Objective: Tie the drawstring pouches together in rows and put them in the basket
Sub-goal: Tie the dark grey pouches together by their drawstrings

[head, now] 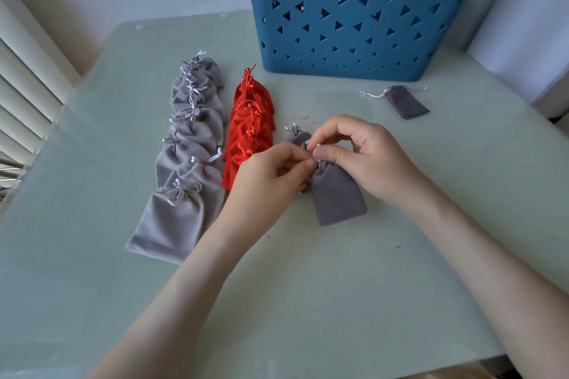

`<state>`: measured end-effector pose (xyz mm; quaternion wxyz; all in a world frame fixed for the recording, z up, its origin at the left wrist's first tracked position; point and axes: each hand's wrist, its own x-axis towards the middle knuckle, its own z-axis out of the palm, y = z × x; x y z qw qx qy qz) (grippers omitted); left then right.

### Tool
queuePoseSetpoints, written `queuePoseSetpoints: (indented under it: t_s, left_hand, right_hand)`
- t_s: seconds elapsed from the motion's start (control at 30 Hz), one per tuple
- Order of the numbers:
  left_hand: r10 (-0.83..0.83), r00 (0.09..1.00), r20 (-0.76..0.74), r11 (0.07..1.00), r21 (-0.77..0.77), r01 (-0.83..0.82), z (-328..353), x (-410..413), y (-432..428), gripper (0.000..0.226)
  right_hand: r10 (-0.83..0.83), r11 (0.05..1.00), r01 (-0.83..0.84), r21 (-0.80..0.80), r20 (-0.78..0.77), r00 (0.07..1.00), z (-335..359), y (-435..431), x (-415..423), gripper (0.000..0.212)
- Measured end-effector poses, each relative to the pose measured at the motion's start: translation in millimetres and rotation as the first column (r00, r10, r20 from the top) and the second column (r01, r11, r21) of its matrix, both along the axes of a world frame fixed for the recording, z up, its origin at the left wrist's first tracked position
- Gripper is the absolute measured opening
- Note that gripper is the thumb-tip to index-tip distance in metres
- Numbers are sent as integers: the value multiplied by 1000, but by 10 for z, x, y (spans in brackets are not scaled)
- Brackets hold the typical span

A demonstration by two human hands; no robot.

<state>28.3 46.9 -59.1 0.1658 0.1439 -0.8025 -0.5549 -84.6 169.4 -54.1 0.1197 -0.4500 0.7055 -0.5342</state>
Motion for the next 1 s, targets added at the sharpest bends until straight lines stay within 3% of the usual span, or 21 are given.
queuePoseSetpoints:
  t_s: [0.13,0.27,0.37,0.43,0.5,0.67,0.87,1.0]
  left_hand:
    - [-46,999,29,996,-70,48,-8,-6,-23,17]
    - [-139,990,-27,979,149,142,53,17,10,20]
    - [-121,992,-41,962,243,128,66,9,52,24]
    - [-90,995,-46,956,275,99,50,-3,57,23]
    - [-39,997,-65,956,287,56,34,-11,37,23]
    - [46,990,-130,953,304,-4,11,-25,-19,17]
    - [-28,991,-134,864,494,91,52,-6,-29,13]
    - [-46,980,-192,809,569,149,81,3,18,11]
  right_hand:
    - [-24,999,21,-27,-87,996,-15,-12,5,20]
    - [-33,998,27,-51,-116,993,5,-13,11,18]
    - [56,998,-53,-39,68,996,41,-6,49,14]
    - [138,990,-134,-35,252,958,73,26,45,12]
    - [159,985,-173,12,329,931,87,57,26,17]
    - [146,954,-226,196,351,925,50,58,13,21]
    - [162,962,-221,162,313,936,78,71,6,17]
    - [197,953,-256,165,307,931,63,68,-11,41]
